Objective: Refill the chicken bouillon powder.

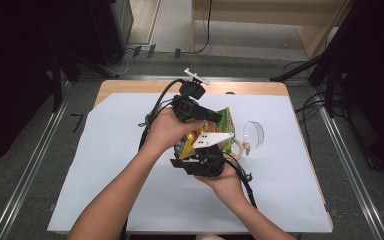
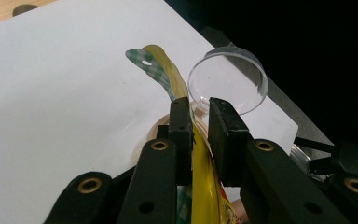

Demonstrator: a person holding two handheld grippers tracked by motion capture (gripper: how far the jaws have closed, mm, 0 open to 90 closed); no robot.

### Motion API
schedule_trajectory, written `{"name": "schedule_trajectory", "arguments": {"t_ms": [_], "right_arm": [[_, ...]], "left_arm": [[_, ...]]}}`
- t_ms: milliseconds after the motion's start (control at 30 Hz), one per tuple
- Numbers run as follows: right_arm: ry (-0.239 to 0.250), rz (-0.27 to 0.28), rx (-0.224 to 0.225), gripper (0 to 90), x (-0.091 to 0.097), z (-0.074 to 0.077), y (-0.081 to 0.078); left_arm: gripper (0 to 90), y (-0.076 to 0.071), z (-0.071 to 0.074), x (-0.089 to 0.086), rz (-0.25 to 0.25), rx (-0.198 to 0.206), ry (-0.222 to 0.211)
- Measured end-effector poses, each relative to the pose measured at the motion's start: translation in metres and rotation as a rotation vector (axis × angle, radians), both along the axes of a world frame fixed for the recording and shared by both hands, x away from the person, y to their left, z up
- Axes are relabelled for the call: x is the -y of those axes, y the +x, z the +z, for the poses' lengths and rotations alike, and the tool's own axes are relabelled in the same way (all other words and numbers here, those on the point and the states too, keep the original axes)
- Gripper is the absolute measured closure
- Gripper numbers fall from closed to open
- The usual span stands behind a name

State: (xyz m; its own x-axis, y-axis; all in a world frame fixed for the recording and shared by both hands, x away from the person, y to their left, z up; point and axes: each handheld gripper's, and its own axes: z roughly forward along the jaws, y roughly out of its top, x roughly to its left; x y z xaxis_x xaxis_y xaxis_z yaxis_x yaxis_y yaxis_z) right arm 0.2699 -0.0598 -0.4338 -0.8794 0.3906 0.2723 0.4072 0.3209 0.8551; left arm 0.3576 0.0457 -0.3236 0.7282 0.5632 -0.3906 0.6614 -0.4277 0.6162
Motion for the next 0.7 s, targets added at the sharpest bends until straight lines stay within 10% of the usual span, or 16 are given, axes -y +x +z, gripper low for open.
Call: {"name": "schedule_trajectory", "arguments": {"t_ms": [700], "right_arm": [[-0.004,-0.003,0.002,71.9,-0.0011,0.0008,-0.0016]], "left_arm": [[80.1,0.0010,-0.0006,-0.0017,-0.003,-0.010,-0.010]]}}
